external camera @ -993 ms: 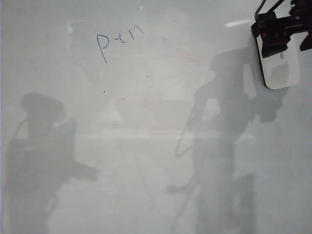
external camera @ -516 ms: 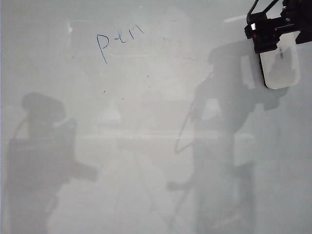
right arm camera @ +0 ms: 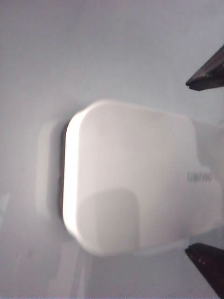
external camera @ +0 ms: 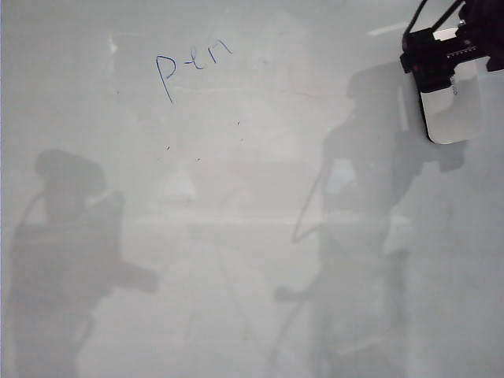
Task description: Grab the whiteboard eraser that is attached to the surface of the whiteboard and use it to clean the writing on the whiteboard.
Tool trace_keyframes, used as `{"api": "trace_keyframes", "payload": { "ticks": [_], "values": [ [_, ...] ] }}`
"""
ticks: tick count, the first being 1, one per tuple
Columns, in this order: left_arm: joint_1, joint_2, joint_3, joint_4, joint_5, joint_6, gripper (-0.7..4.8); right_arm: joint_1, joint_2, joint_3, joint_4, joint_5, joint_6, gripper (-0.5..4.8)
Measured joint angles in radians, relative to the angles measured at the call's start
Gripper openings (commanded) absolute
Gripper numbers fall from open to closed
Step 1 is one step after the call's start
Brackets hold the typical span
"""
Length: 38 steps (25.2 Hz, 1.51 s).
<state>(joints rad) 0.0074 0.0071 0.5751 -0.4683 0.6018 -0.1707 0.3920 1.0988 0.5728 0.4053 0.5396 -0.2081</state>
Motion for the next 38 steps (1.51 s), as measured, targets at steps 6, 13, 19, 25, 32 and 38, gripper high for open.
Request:
{"api": "trace_keyframes", "payload": {
  "ticks": [6, 13, 19, 25, 32, 38],
  "values": [
    [0.0, 0.0, 0.0, 0.0, 0.0, 0.0, -0.05, -0.027, 0.0, 0.0, 0.0, -0.029, -0.002, 4.79],
    [0.0, 0.0, 0.0, 0.0, 0.0, 0.0, -0.05, -0.035, 0.004, 0.0, 0.008, -0.069, -0.002, 4.79],
    [0.0, 0.0, 0.0, 0.0, 0.0, 0.0, -0.05, -0.039, 0.004, 0.001, 0.032, -0.07, -0.003, 4.79],
    [0.0, 0.0, 0.0, 0.0, 0.0, 0.0, -0.05, -0.062, 0.023, 0.002, 0.065, -0.097, -0.003, 4.79],
    [0.0, 0.0, 0.0, 0.0, 0.0, 0.0, -0.05, -0.063, 0.063, 0.002, 0.073, -0.114, -0.003, 4.22],
    [0.0, 0.0, 0.0, 0.0, 0.0, 0.0, -0.05, -0.063, 0.063, 0.002, 0.076, -0.116, -0.005, 3.56]
  ]
}}
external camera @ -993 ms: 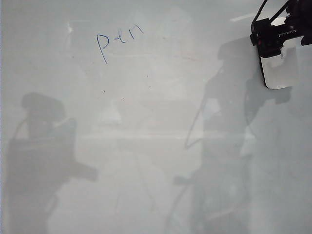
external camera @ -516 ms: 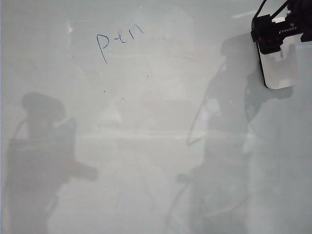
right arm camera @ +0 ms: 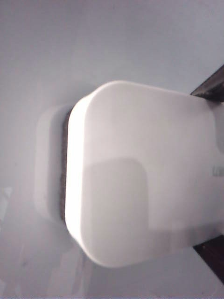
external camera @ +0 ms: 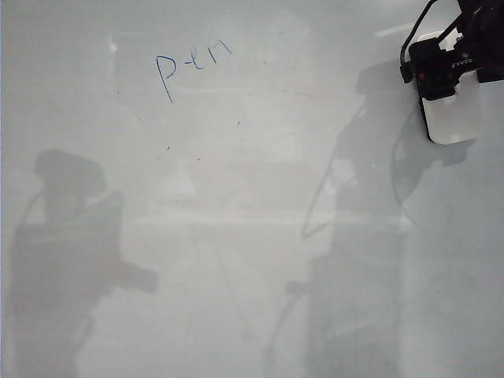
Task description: Grab the whiteboard eraser that is attached to the surface of the whiteboard and use it to clean the writing on the whiteboard.
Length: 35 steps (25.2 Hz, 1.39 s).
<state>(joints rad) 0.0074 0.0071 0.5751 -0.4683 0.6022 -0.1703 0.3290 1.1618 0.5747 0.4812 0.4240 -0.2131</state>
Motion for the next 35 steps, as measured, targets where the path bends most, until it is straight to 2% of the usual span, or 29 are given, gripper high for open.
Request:
{"api": "trace_keyframes", "payload": {
  "ticks": [4, 12, 14, 19, 20, 22, 23, 27, 29, 33, 35],
  "values": [
    [0.0, 0.0, 0.0, 0.0, 0.0, 0.0, -0.05, 0.0, 0.0, 0.0, 0.0, -0.002, 0.001, 2.84],
    [0.0, 0.0, 0.0, 0.0, 0.0, 0.0, -0.05, 0.035, -0.048, 0.0, -0.062, 0.007, -0.001, 2.59],
    [0.0, 0.0, 0.0, 0.0, 0.0, 0.0, -0.05, 0.078, -0.088, -0.001, -0.092, 0.007, -0.011, 2.36],
    [0.0, 0.0, 0.0, 0.0, -0.003, 0.0, -0.05, 0.164, -0.157, 0.0, -0.127, 0.003, -0.048, 2.22],
    [0.0, 0.0, 0.0, 0.0, -0.008, 0.0, -0.05, 0.187, -0.172, 0.0, -0.134, 0.01, -0.05, 1.87],
    [0.0, 0.0, 0.0, 0.0, -0.023, 0.001, -0.05, 0.268, -0.185, 0.04, -0.211, 0.014, -0.066, 1.83],
    [0.0, 0.0, 0.0, 0.0, -0.023, 0.001, -0.05, 0.324, -0.176, 0.094, -0.279, 0.024, -0.09, 1.83],
    [0.0, 0.0, 0.0, 0.0, -0.042, 0.001, -0.05, 0.431, -0.121, 0.216, -0.368, 0.106, -0.19, 1.84],
    [0.0, 0.0, 0.0, 0.0, -0.067, 0.001, -0.05, 0.479, -0.07, 0.286, -0.394, 0.163, -0.244, 1.84],
    [0.0, 0.0, 0.0, 0.0, -0.109, 0.001, -0.05, 0.544, 0.036, 0.4, -0.388, 0.179, -0.32, 1.84],
    [0.0, 0.0, 0.0, 0.0, -0.135, 0.001, -0.05, 0.573, 0.144, 0.48, -0.383, 0.231, -0.337, 1.84]
  ]
}}
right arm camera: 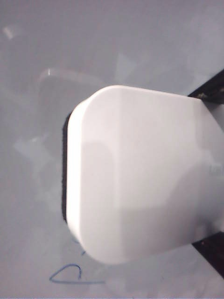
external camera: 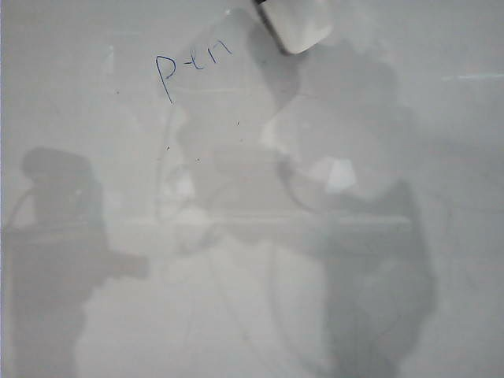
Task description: Grab the whiteboard eraser that is attached to the surface of the whiteboard and use it to clean the writing on the whiteboard.
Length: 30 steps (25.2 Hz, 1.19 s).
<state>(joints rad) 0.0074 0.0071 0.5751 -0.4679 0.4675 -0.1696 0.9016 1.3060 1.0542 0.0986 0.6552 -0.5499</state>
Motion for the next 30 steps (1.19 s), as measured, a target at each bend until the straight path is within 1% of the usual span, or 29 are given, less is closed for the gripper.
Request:
{"api": "trace_keyframes", "payload": {
  "ticks": [2, 5, 15, 24, 26, 30],
  "values": [
    [0.0, 0.0, 0.0, -0.001, 0.0, 0.0, -0.05, 0.0, 0.072, 0.043, -0.002, 0.034, -0.002, 1.84],
    [0.0, 0.0, 0.0, 0.0, -0.002, 0.0, -0.05, 0.0, 0.158, 0.106, -0.02, 0.06, -0.005, 1.84],
    [0.0, 0.0, 0.0, 0.0, -0.001, 0.0, -0.05, 0.022, 0.359, 0.282, 0.003, 0.102, -0.004, 1.84],
    [0.0, 0.0, 0.0, 0.0, -0.021, 0.0, -0.05, 0.042, 0.483, 0.358, -0.007, 0.059, 0.0, 1.84],
    [0.0, 0.0, 0.0, 0.0, -0.039, 0.016, -0.05, 0.049, 0.529, 0.374, -0.007, 0.042, 0.0, 1.84],
    [0.0, 0.0, 0.0, 0.0, -0.047, 0.021, -0.05, 0.051, 0.577, 0.374, -0.003, 0.022, 0.002, 1.84]
  ]
}}
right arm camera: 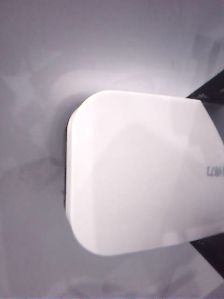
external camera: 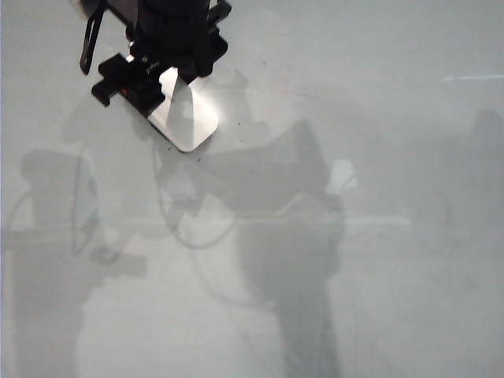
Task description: Grab the whiteboard eraser that is attached to the surface of the whiteboard and use it to clean the writing on the whiteboard.
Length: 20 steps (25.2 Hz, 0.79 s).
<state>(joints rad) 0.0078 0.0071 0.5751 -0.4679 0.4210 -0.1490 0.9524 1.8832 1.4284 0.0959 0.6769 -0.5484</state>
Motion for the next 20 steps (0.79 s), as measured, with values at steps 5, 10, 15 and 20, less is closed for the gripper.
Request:
{"api": "trace_keyframes", "payload": {
  "ticks": [5, 10, 15, 20],
  "values": [
    [0.0, 0.0, 0.0, 0.0, -0.003, 0.001, -0.05, 0.006, 0.03, 0.0, -0.043, 0.002, 0.002, 1.85],
    [0.0, 0.0, 0.0, -0.001, -0.013, 0.003, -0.05, 0.045, -0.066, -0.002, -0.083, 0.208, -0.005, 2.03],
    [0.0, 0.0, 0.0, -0.004, -0.033, 0.018, -0.05, 0.045, -0.199, -0.013, -0.277, 0.249, 0.05, 2.02],
    [0.0, 0.0, 0.0, -0.007, -0.045, 0.035, -0.05, -0.076, -0.525, -0.252, -0.219, 0.264, 0.117, 2.02]
  ]
}}
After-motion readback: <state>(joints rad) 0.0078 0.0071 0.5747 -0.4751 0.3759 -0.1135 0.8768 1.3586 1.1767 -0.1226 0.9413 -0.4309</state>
